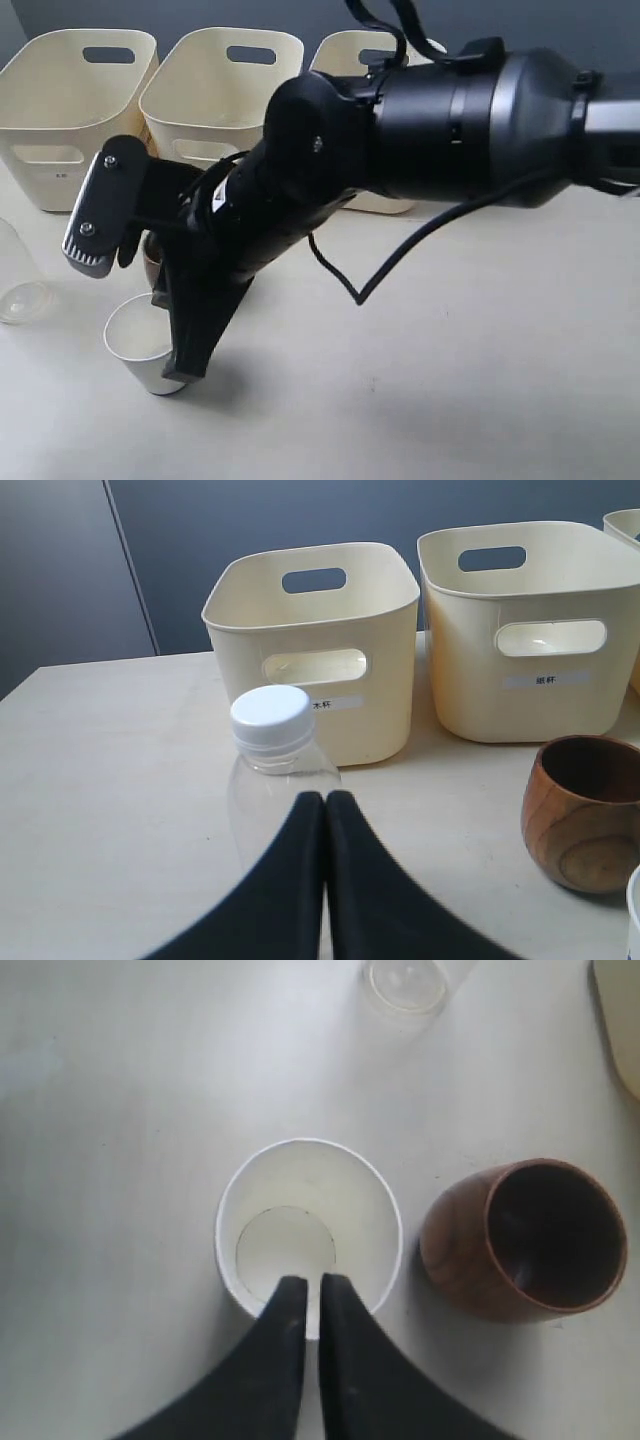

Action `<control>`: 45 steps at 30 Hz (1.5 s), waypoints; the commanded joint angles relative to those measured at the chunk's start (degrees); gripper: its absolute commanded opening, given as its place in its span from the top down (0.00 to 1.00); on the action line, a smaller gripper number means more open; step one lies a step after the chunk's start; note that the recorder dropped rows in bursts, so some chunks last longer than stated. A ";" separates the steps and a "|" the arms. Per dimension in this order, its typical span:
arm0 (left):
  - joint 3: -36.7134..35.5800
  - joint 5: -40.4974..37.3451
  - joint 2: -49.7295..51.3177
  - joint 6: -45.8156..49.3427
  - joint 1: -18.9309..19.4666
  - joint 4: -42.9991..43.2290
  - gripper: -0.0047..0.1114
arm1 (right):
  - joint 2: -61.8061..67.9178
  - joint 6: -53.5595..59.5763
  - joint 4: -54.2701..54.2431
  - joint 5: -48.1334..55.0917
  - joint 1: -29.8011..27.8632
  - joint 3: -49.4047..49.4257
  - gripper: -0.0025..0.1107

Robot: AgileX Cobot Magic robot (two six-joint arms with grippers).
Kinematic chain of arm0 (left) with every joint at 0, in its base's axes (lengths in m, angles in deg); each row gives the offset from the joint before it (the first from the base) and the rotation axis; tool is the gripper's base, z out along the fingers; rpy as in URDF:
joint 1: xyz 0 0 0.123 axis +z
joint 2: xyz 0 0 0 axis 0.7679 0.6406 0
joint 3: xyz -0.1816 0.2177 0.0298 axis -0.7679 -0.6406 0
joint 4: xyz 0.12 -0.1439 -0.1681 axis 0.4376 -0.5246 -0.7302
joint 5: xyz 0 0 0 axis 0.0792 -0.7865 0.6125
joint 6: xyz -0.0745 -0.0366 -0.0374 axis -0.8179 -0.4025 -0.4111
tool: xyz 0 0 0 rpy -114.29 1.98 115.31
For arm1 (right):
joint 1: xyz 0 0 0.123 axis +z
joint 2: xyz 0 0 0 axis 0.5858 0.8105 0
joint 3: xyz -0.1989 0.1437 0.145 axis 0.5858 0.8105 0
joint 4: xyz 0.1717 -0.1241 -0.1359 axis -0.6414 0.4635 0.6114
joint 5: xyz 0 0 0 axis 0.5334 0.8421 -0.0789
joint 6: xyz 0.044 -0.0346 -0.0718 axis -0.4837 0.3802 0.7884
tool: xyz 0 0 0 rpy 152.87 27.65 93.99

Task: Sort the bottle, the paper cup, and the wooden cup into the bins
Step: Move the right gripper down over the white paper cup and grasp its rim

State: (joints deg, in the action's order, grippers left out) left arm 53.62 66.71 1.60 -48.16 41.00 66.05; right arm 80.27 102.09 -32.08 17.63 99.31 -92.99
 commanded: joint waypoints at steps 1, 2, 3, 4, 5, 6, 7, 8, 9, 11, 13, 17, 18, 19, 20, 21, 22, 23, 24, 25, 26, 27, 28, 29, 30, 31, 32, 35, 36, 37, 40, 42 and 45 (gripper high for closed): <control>0.07 0.80 0.19 -0.16 -0.16 0.09 0.96 | 1.64 0.28 -2.01 -0.93 0.00 -0.34 0.73; 0.07 0.80 0.19 -0.16 -0.16 0.09 0.96 | 1.86 0.28 -2.35 -0.93 0.00 -0.34 0.68; 0.07 0.80 0.19 -0.16 -0.16 0.09 0.96 | 2.19 0.28 -2.45 -0.93 0.00 -0.34 0.61; 0.07 0.80 0.19 -0.16 -0.16 0.09 0.96 | 2.34 0.28 -2.76 -1.09 0.00 -0.34 0.56; 0.07 0.80 0.19 -0.16 -0.16 0.09 0.96 | 2.46 0.28 -2.86 -1.55 0.00 -0.34 0.52; 0.07 0.80 0.19 -0.16 -0.16 0.09 0.96 | 2.66 0.28 -2.86 -2.18 0.00 -0.34 0.50; 0.07 0.80 0.19 -0.16 -0.16 0.09 0.96 | 2.82 0.28 -2.99 -2.89 0.00 -0.34 0.49; 0.07 0.80 0.19 -0.16 -0.16 0.09 0.96 | 2.91 0.63 -3.27 -3.35 0.00 -0.34 0.49; 0.07 0.80 0.19 -0.16 -0.16 0.09 0.96 | 3.19 1.48 -3.98 -3.60 0.00 -0.34 0.49; 0.07 0.80 0.19 -0.16 -0.16 0.09 0.96 | 3.57 3.53 -6.06 -3.36 0.00 -0.34 0.49; 0.07 0.80 0.19 -0.16 -0.16 0.09 0.96 | 3.83 5.94 -8.89 -2.93 0.28 -0.34 0.49; 0.07 0.80 0.19 -0.16 -0.16 0.09 0.96 | 4.49 8.20 -8.83 -3.45 2.73 -0.34 0.50; 0.07 0.80 0.19 -0.16 -0.16 0.09 0.96 | 4.77 8.20 -8.83 -3.77 3.50 -0.34 0.50; 0.07 0.80 0.19 -0.16 -0.16 0.09 0.96 | 5.18 8.20 -8.72 -4.06 4.12 -0.34 0.50; 0.07 0.80 0.19 -0.16 -0.16 0.09 0.96 | 5.50 8.20 -8.72 -4.49 4.69 -0.34 0.50; 0.07 0.80 0.19 -0.16 -0.16 0.09 0.96 | 6.06 8.20 -8.60 -4.93 5.22 -0.34 0.50; 0.07 0.80 0.19 -0.16 -0.16 0.09 0.96 | 6.52 8.20 -8.59 -5.04 5.59 -0.34 0.50; 0.07 0.80 0.19 -0.16 -0.16 0.09 0.96 | 6.92 8.20 -8.31 -5.67 5.85 -0.34 0.50; 0.07 0.80 0.19 -0.16 -0.16 0.09 0.96 | 7.29 8.20 -8.22 -5.96 5.85 -0.34 0.50; 0.07 0.80 0.19 -0.16 -0.16 0.09 0.96 | 7.55 8.20 -8.22 -6.23 5.85 -0.34 0.50; 0.07 0.80 0.19 -0.16 -0.16 0.09 0.96 | 7.86 8.20 -8.22 -6.45 5.85 -0.34 0.50; 0.07 0.80 0.19 -0.16 -0.16 0.09 0.96 | 8.05 8.20 -8.22 -6.43 5.85 -0.34 0.50; 0.07 0.80 0.19 -0.16 -0.16 0.09 0.96 | 8.33 8.20 -8.22 -6.58 5.85 -0.34 0.50; 0.07 0.80 0.19 -0.16 -0.16 0.09 0.96 | 8.50 8.20 -8.05 -6.87 5.85 -0.34 0.50; 0.07 0.80 0.19 -0.16 -0.16 0.09 0.96 | 8.84 8.20 -7.90 -7.02 5.85 -0.34 0.50; 0.07 0.80 0.19 -0.16 -0.16 0.09 0.96 | 9.07 8.20 -7.81 -7.18 5.85 -0.34 0.50; 0.07 0.80 0.19 -0.16 -0.16 0.09 0.96 | 9.19 8.20 -7.81 -7.33 5.85 -0.34 0.50; 0.07 0.80 0.19 -0.16 -0.16 0.09 0.96 | 9.42 8.20 -7.81 -7.43 5.85 -0.34 0.50; 0.07 0.80 0.19 -0.16 -0.16 0.09 0.96 | 9.55 8.20 -7.81 -7.43 5.85 -0.34 0.50; 0.07 0.80 0.19 -0.16 -0.16 0.09 0.96 | 9.55 8.20 -7.81 -7.43 5.85 -0.34 0.50; 0.07 0.80 0.19 -0.16 -0.16 0.09 0.96 | 9.53 8.20 -7.81 -7.26 5.85 -0.34 0.52; 0.07 0.80 0.19 -0.16 -0.16 0.09 0.96 | 9.53 8.06 -7.81 -6.95 5.85 -0.34 0.58; 0.07 0.80 0.19 -0.16 -0.16 0.09 0.96 | 9.53 8.06 -7.81 -6.22 5.85 -0.34 0.77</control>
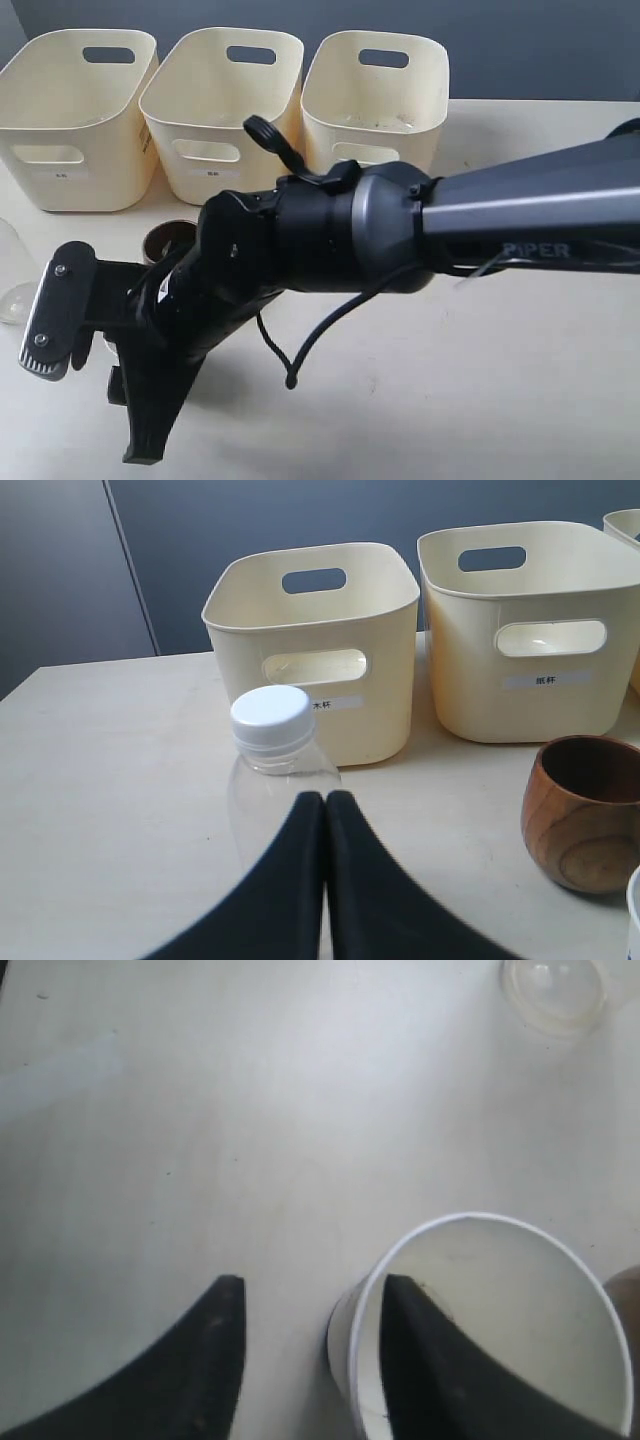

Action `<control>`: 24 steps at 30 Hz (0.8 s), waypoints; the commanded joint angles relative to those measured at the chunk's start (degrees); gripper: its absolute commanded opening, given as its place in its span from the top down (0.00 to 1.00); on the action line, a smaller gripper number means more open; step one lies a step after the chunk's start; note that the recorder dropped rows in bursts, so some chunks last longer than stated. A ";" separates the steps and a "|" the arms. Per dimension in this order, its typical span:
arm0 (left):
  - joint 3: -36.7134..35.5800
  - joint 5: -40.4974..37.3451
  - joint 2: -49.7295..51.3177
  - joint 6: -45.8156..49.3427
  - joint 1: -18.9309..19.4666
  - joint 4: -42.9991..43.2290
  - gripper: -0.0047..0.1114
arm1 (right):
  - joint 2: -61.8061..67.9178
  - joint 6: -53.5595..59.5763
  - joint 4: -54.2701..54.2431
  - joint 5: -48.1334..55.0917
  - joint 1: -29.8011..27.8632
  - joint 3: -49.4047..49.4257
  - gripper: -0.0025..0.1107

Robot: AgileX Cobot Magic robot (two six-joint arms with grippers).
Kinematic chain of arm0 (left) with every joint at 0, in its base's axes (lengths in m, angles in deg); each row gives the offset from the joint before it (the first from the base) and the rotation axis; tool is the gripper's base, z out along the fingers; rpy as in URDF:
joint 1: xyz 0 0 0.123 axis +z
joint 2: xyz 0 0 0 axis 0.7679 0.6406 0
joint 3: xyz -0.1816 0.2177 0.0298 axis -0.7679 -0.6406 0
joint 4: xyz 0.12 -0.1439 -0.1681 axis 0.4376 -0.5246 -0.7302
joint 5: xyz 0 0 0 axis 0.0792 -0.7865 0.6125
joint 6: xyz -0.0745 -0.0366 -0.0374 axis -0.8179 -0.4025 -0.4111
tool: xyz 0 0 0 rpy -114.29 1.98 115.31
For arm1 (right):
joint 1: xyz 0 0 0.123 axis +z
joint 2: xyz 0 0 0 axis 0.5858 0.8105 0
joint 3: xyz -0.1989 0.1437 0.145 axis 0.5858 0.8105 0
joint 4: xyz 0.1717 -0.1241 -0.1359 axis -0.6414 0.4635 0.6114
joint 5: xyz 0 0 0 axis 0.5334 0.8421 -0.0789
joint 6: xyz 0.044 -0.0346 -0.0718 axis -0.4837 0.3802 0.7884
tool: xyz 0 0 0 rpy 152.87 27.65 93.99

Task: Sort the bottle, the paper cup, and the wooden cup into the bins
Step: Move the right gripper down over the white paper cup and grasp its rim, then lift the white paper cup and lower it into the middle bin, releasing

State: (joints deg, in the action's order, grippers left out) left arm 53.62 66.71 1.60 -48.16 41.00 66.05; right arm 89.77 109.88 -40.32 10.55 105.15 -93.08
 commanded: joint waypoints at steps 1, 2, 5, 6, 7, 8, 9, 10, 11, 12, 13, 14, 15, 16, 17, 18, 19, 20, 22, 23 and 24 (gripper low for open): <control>0.07 0.80 0.19 -0.16 -0.16 0.09 0.96 | 0.03 0.27 0.78 1.40 0.01 -0.25 0.85; 0.07 0.80 0.19 -0.16 -0.16 0.09 0.96 | 0.03 0.27 1.29 1.84 0.01 -0.25 0.92; 0.07 0.80 0.19 -0.16 -0.16 0.09 0.96 | 0.03 0.18 1.98 2.08 0.01 -0.25 0.98; 0.07 0.80 0.19 -0.16 -0.16 0.09 0.96 | 0.03 0.18 2.03 2.08 0.01 -0.25 0.98; 0.07 0.80 0.19 -0.16 -0.16 0.09 0.96 | 0.03 0.18 2.03 2.08 0.01 -0.25 0.98; 0.07 0.80 0.19 -0.16 -0.16 0.09 0.96 | 0.03 0.18 2.03 2.08 0.01 -0.25 0.98; 0.07 0.80 0.19 -0.16 -0.16 0.09 0.96 | 0.03 0.18 2.03 2.08 0.01 -0.25 0.98; 0.07 0.80 0.19 -0.16 -0.16 0.09 0.96 | 0.03 0.18 2.03 2.08 0.01 -0.25 0.98; 0.07 0.80 0.19 -0.16 -0.16 0.09 0.96 | 0.03 0.18 2.13 1.97 0.01 -0.25 0.98; 0.07 0.80 0.19 -0.16 -0.16 0.09 0.96 | -0.08 0.18 2.89 1.57 0.01 -0.25 0.98; 0.07 0.80 0.19 -0.16 -0.16 0.09 0.96 | -0.34 0.18 3.23 1.25 0.01 -0.25 0.98; 0.07 0.80 0.19 -0.16 -0.16 0.09 0.96 | -1.35 0.18 3.93 0.46 0.01 -0.25 0.98; 0.07 0.80 0.19 -0.16 -0.16 0.09 0.96 | -2.51 0.18 4.67 -0.42 0.01 -0.25 0.98; 0.07 0.80 0.19 -0.16 -0.16 0.09 0.96 | -4.99 0.18 4.78 -2.08 0.01 -0.25 0.98; 0.07 0.80 0.19 -0.16 -0.16 0.09 0.96 | -7.71 0.18 4.89 -4.11 -0.13 -0.25 0.98; 0.07 0.80 0.19 -0.16 -0.16 0.09 0.96 | -9.84 0.18 5.24 -5.64 -0.13 -0.25 0.98; 0.07 0.80 0.19 -0.16 -0.16 0.09 0.96 | -12.52 0.18 5.67 -7.83 -0.21 -0.25 0.98; 0.07 0.80 0.19 -0.16 -0.16 0.09 0.96 | -14.09 0.18 5.89 -9.39 -0.69 -0.25 0.98; 0.07 0.80 0.19 -0.16 -0.16 0.09 0.96 | -16.23 -0.05 5.78 -12.41 -1.60 -0.25 0.98; 0.07 0.80 0.19 -0.16 -0.16 0.09 0.96 | -17.13 -0.36 5.78 -14.11 -2.42 -0.25 0.98; 0.07 0.80 0.19 -0.16 -0.16 0.09 0.96 | -17.74 -0.82 5.61 -15.32 -3.11 -0.25 0.98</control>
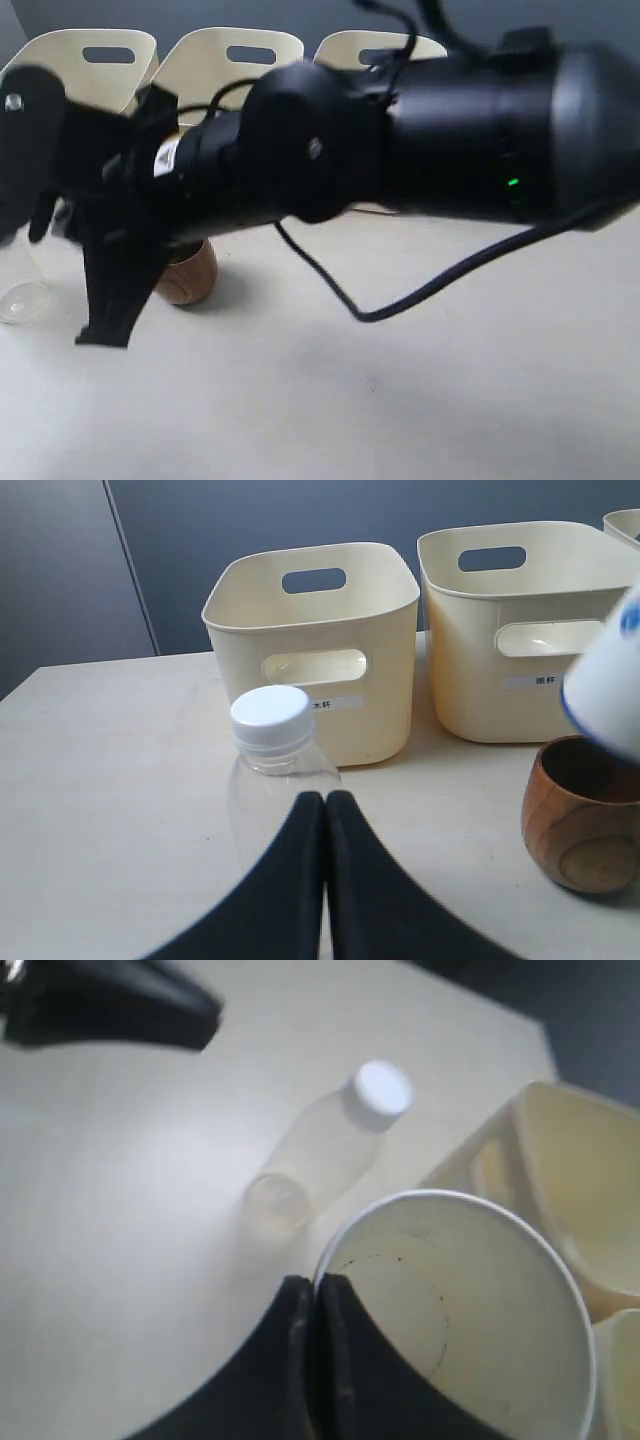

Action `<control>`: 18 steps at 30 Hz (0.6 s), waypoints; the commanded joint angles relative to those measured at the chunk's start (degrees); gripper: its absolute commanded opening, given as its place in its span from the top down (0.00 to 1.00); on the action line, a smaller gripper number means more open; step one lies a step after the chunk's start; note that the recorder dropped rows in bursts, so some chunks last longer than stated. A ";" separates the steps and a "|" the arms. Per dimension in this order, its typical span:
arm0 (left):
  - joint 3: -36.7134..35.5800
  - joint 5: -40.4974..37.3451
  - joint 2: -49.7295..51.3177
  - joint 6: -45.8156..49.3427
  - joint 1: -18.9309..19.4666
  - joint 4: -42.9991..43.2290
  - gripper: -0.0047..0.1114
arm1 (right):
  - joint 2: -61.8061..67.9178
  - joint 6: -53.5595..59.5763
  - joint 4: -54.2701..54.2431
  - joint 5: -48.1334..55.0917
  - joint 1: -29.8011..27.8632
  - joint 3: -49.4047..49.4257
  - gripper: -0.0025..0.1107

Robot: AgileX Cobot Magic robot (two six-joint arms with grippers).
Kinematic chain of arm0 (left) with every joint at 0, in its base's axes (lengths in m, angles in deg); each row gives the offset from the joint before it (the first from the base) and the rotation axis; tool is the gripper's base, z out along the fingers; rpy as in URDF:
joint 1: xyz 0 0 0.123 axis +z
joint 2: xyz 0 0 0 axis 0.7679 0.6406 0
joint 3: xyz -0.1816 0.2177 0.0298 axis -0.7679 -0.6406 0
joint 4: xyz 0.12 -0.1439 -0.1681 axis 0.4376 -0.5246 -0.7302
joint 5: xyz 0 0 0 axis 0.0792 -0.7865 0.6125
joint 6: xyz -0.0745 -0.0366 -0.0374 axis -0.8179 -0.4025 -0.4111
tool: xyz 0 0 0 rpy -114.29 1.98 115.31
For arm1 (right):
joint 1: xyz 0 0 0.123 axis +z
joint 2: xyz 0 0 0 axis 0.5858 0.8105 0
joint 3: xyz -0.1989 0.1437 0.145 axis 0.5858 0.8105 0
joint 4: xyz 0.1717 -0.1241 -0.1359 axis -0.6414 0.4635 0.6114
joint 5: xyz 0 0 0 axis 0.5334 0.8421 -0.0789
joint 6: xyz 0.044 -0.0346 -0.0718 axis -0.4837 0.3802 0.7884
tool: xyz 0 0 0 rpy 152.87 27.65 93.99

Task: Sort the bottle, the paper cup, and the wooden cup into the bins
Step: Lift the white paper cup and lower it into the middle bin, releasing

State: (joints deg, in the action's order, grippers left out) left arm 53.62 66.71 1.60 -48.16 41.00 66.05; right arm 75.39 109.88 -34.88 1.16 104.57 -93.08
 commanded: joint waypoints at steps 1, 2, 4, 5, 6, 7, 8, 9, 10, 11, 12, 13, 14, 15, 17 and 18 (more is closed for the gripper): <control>0.07 0.80 0.19 -0.16 -0.16 0.09 0.96 | -3.78 -1.27 0.16 -7.36 -3.56 -0.25 0.98; 0.07 0.80 0.19 -0.16 -0.16 0.09 0.96 | -3.90 -1.69 0.16 -8.61 -4.68 -0.25 0.98; 0.07 0.80 0.19 -0.16 -0.16 0.09 0.96 | -3.90 -1.74 0.16 -10.98 -7.12 -0.25 0.98; 0.07 0.80 0.19 -0.16 -0.16 0.09 0.96 | -3.75 -1.74 -0.58 -12.56 -8.31 -0.25 0.98; 0.07 0.80 0.19 -0.16 -0.16 0.09 0.96 | -3.51 -1.74 -1.46 -14.28 -9.59 -0.25 0.98; 0.07 0.80 0.19 -0.16 -0.16 0.09 0.96 | -2.95 -1.74 -2.43 -16.37 -11.84 -0.78 0.98; 0.07 0.80 0.19 -0.16 -0.16 0.09 0.96 | -2.35 -1.74 -2.90 -15.99 -13.13 -1.69 0.98; 0.07 0.80 0.19 -0.16 -0.16 0.09 0.96 | -0.87 -1.74 -3.64 -13.80 -15.26 -4.66 0.98; 0.07 0.80 0.19 -0.16 -0.16 0.09 0.96 | 0.27 -1.84 -3.64 -12.20 -16.31 -6.67 0.98; 0.07 0.80 0.19 -0.16 -0.16 0.09 0.96 | 1.61 -1.84 -3.94 -10.97 -17.19 -8.46 0.98; 0.07 0.80 0.19 -0.16 -0.16 0.09 0.96 | 3.14 -1.84 -4.58 -9.64 -18.00 -10.80 0.98; 0.07 0.80 0.19 -0.16 -0.16 0.09 0.96 | 4.82 -1.84 -5.11 -8.28 -18.68 -13.35 0.98; 0.07 0.80 0.19 -0.16 -0.16 0.09 0.96 | 8.22 -1.84 -5.69 -5.32 -19.79 -18.15 0.98; 0.07 0.80 0.19 -0.16 -0.16 0.09 0.96 | 12.01 -1.99 -6.20 -2.51 -20.84 -23.80 0.98; 0.07 0.80 0.19 -0.16 -0.16 0.09 0.96 | 18.62 -5.11 -6.20 1.23 -22.75 -31.60 0.98; 0.07 0.80 0.19 -0.16 -0.16 0.09 0.96 | 20.74 -6.51 -6.20 2.65 -23.31 -34.25 0.98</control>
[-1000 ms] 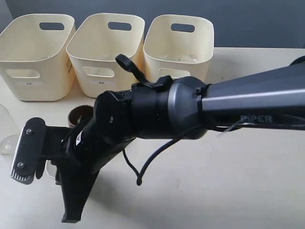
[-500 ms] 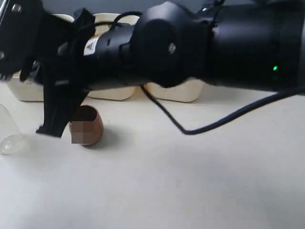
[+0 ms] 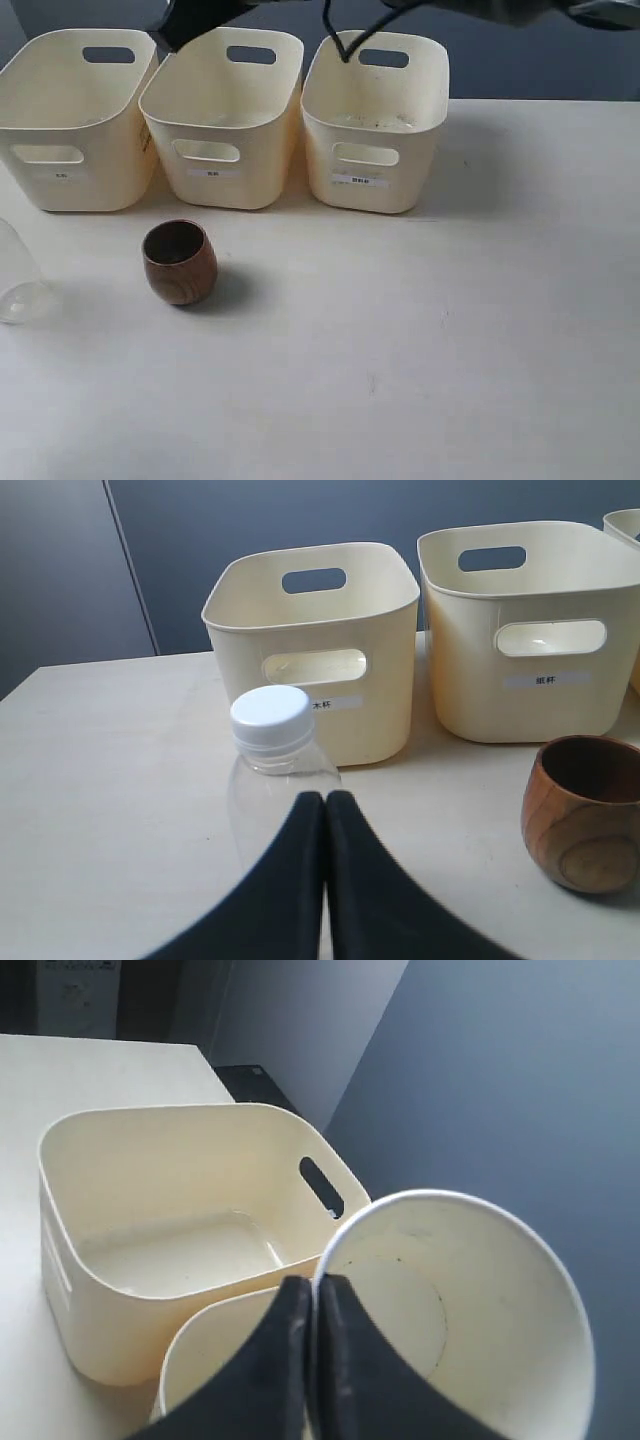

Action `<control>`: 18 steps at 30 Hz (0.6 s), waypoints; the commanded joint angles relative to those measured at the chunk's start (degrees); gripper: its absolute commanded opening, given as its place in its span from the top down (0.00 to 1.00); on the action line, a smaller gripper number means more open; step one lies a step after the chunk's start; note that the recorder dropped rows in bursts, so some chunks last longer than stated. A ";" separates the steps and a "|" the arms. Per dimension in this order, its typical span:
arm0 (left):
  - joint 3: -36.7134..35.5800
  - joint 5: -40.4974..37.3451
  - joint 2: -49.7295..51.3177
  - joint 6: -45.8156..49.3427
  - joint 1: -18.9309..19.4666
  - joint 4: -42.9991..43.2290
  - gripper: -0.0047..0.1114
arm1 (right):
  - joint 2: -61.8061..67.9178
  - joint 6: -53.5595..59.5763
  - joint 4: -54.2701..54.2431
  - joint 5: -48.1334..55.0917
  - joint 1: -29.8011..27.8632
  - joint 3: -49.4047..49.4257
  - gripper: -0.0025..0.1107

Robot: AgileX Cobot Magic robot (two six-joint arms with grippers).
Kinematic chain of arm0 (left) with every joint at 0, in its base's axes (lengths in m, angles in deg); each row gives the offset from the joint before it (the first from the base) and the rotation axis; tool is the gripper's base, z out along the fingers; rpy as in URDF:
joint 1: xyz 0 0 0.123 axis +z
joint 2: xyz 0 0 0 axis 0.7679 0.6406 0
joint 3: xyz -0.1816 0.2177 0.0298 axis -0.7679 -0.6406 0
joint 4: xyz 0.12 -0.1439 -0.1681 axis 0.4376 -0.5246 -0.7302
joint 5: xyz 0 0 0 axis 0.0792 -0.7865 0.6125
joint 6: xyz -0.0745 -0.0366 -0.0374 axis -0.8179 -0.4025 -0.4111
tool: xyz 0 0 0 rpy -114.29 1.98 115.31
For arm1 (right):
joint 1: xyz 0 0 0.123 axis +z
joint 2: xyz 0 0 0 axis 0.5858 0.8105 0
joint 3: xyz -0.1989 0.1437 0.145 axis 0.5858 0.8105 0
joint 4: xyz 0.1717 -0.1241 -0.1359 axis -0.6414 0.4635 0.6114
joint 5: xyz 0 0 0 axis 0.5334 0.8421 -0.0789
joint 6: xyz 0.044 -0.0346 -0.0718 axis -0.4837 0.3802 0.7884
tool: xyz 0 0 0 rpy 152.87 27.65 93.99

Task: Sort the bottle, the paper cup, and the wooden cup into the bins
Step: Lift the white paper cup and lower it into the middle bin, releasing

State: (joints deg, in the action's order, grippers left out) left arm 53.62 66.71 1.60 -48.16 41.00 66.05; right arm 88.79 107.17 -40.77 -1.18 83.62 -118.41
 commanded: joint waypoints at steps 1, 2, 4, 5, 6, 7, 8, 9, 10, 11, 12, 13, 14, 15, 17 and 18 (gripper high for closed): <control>0.07 0.80 0.19 -0.16 -0.16 0.09 0.96 | 10.99 -7.13 0.06 7.46 -3.29 -13.39 0.98; 0.07 0.80 0.19 -0.16 -0.16 0.09 0.96 | 12.89 -8.94 0.37 8.48 -3.76 -15.66 0.98; 0.07 0.80 0.19 -0.16 -0.16 0.09 0.96 | 17.61 -14.89 3.80 10.18 -4.66 -21.18 0.98; 0.07 0.80 0.19 -0.16 -0.16 0.09 0.96 | 20.60 -20.37 6.82 11.30 -5.06 -24.69 0.98; 0.07 0.80 0.19 -0.16 -0.16 0.09 0.96 | 23.21 -23.01 8.82 13.59 -5.36 -27.21 0.98; 0.07 0.80 0.19 -0.16 -0.16 0.09 0.96 | 24.41 -23.85 9.45 15.16 -5.49 -28.42 0.98; 0.07 0.80 0.19 -0.16 -0.16 -0.14 0.96 | 26.17 -25.35 10.76 17.85 -5.72 -30.16 0.98; 0.07 0.80 0.19 -0.16 -0.16 -0.14 0.96 | 27.03 -26.09 11.26 19.03 -5.82 -30.96 0.98; 0.07 0.80 0.19 -0.16 -0.16 -0.14 0.96 | 28.25 -26.20 11.63 21.70 -5.82 -32.10 0.98; 0.07 0.80 0.19 -0.16 -0.16 -0.14 0.96 | 28.74 -26.20 11.77 22.08 -5.82 -32.20 0.98; 0.07 0.80 0.19 -0.16 -0.16 -0.14 0.96 | 28.94 -26.31 11.91 22.45 -5.82 -32.20 0.98; 0.07 0.80 0.19 -0.16 -0.16 -0.14 0.96 | 29.04 -26.31 12.05 22.98 -5.82 -32.20 0.98; 0.07 0.80 0.19 -0.16 -0.16 -0.14 0.96 | 29.15 -26.31 12.05 23.50 -5.82 -32.20 0.98; 0.07 0.80 0.19 -0.16 -0.16 -0.14 0.96 | 29.25 -26.48 12.20 24.05 -5.82 -32.20 0.98; 0.07 0.80 0.19 -0.16 -0.16 -0.14 0.96 | 29.25 -26.94 12.99 25.00 -5.82 -32.20 0.98; 0.07 0.80 0.19 -0.16 -0.16 -0.14 0.96 | 29.25 -27.26 12.99 25.43 -5.82 -32.20 0.98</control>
State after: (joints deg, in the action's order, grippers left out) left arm 53.62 66.71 1.60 -48.16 41.00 66.05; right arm 118.28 80.66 -28.55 23.07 78.14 -149.92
